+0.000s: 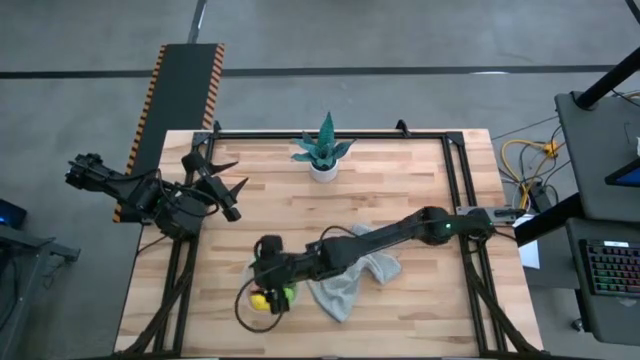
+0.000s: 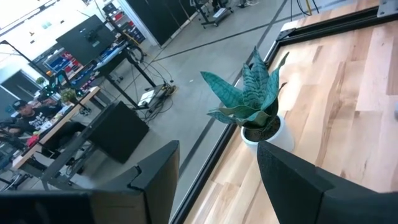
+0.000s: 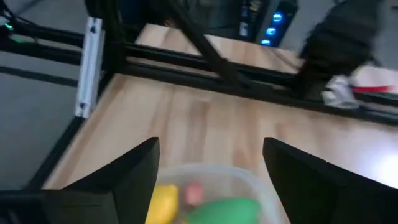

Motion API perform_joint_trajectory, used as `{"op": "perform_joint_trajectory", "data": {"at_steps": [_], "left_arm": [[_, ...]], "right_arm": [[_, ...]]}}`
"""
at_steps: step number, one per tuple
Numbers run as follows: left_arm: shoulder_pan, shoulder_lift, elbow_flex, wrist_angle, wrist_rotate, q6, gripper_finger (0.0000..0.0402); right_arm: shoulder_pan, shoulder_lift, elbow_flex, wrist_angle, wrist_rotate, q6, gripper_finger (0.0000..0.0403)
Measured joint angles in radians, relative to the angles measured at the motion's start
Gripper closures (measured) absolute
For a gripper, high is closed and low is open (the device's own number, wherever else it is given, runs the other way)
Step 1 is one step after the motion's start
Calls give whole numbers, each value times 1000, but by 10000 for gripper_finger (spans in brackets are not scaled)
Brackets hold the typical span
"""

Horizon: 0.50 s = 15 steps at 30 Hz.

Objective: Pick and placing Produce into tupperware
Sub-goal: Return to Home Position

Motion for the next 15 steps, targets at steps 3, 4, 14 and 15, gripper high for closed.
{"op": "perform_joint_trajectory", "data": {"at_steps": [3,4,14,15], "left_arm": [[0,-10,2,0,4,-1,201],[0,-14,2,0,8,-1,201],[0,-34,2,0,12,-6,201],[0,-33,2,0,14,-6,201]], "right_arm": [[-1,-59,-6,-68,39,-58,139],[-1,-79,-11,-80,52,-74,145],[12,-285,-134,-255,81,-211,236],[17,-312,-162,-264,83,-225,252]]}}
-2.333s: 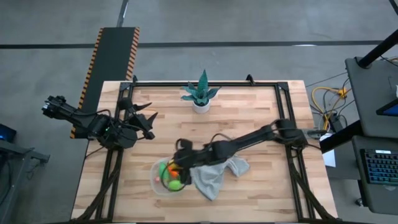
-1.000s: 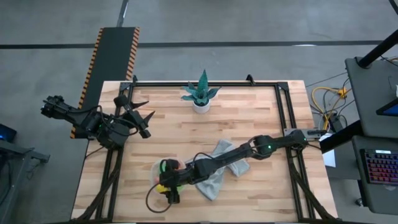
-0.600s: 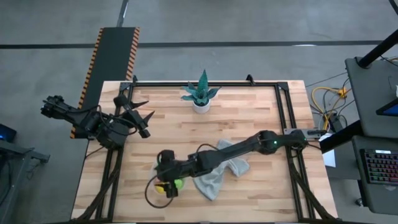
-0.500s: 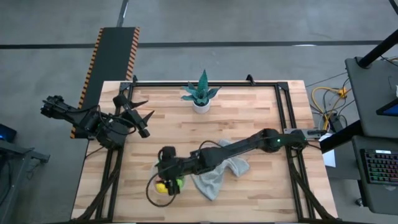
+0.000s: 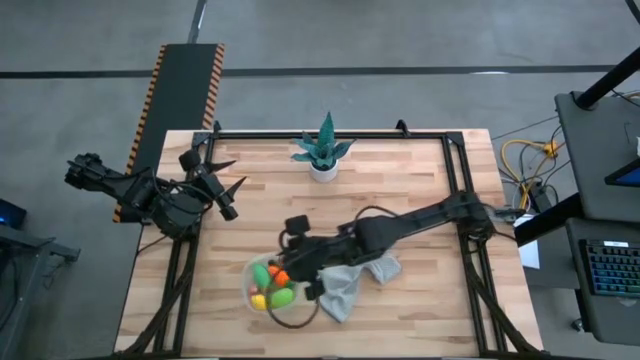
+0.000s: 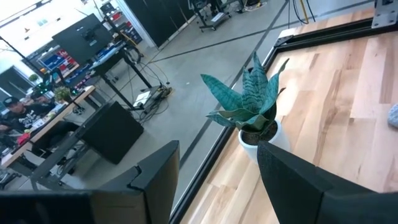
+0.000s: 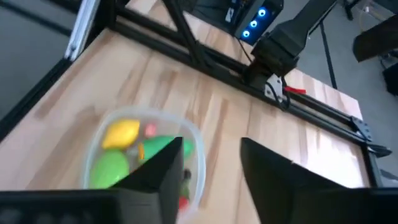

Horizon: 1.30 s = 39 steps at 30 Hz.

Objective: Pick and placing Produce into tupperware
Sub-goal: Return to Home Position

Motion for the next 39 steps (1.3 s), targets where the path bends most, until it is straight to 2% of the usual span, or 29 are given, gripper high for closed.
{"op": "perform_joint_trajectory", "data": {"at_steps": [7,13,17,24,27,29,34,36,39], "left_arm": [[0,1,0,1,0,0,201],[0,1,0,2,0,0,201],[0,3,0,26,0,0,201],[0,10,-2,28,0,-1,201],[0,15,-2,29,0,-2,201],[0,15,-2,32,0,-3,201],[0,24,-3,56,0,-2,201],[0,26,-3,61,-2,-2,201],[0,32,-7,61,-2,-2,201]], "right_arm": [[43,-266,-239,-9,5,-10,381],[103,-580,-463,1,10,100,393],[170,-786,-650,83,52,155,394],[362,-1076,-1070,372,257,182,394],[406,-1148,-1247,530,262,212,394],[414,-1172,-1353,647,237,216,394],[369,-1180,-1580,1023,73,128,395],[312,-1174,-1635,1105,24,99,395],[188,-1188,-1678,1128,-42,93,395]]}}
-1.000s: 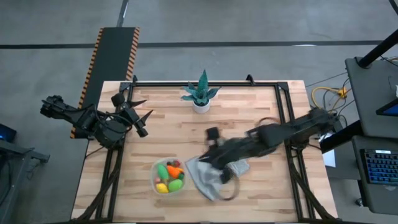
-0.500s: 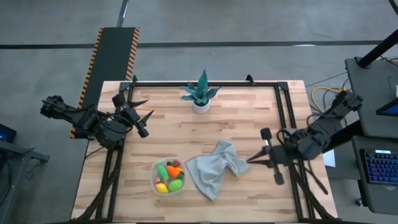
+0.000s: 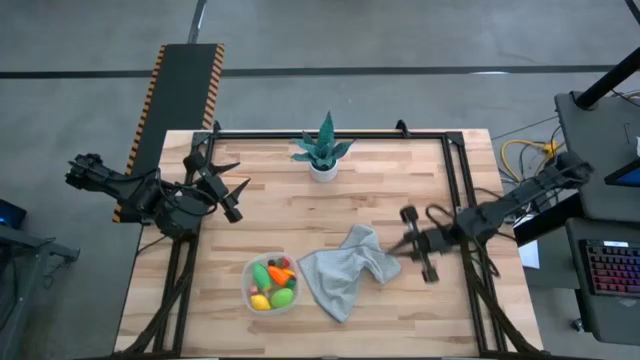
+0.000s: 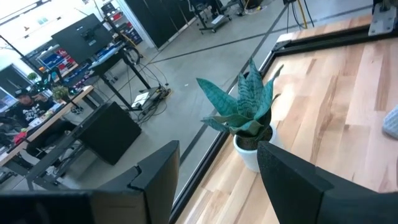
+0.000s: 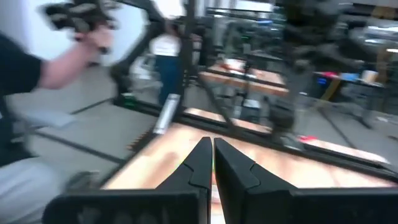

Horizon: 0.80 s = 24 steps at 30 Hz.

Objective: Pick and placing Produce into tupperware
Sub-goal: Return to Home Position

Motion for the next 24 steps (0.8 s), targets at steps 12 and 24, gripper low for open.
{"op": "perform_joint_trajectory", "data": {"at_steps": [12,24], "left_arm": [[0,7,-6,-1,-3,0,201],[2,32,-9,18,-22,-1,201]], "right_arm": [[-212,-501,-26,-434,-18,-36,395],[-215,-762,-145,-513,-241,1,395]]}}
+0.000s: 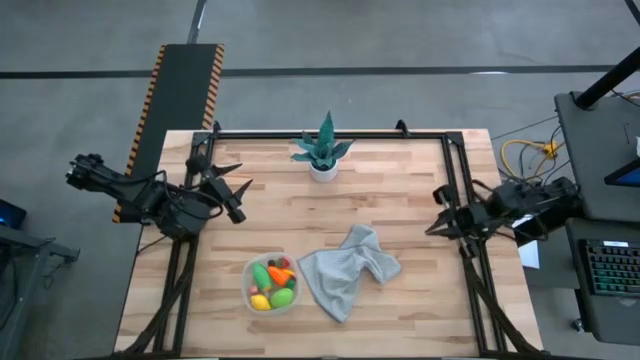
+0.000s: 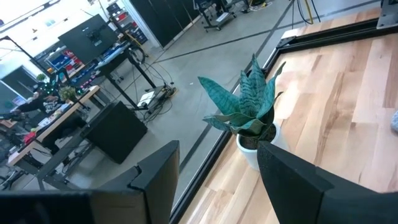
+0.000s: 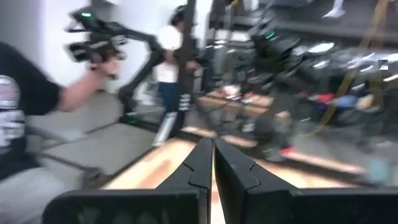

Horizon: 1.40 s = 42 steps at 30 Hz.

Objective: Pick and placing Produce into tupperware
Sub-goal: Return to Home Position

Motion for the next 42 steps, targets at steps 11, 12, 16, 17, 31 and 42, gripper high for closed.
{"op": "perform_joint_trajectory", "data": {"at_steps": [11,12,16,17,31,42], "left_arm": [[1,51,0,1,-4,0,201],[1,54,0,1,-4,0,201],[1,63,0,6,-4,0,201],[1,63,0,6,-4,0,201],[1,60,0,8,-4,0,201],[1,60,0,30,-3,2,201]], "right_arm": [[-61,-25,-193,121,-29,69,395],[-87,-26,-192,123,-29,60,395],[-214,-27,-163,107,-125,42,395],[-245,-27,-158,108,-156,55,395],[-325,-72,-277,69,-155,138,395],[-325,-152,-288,66,-134,89,394]]}}
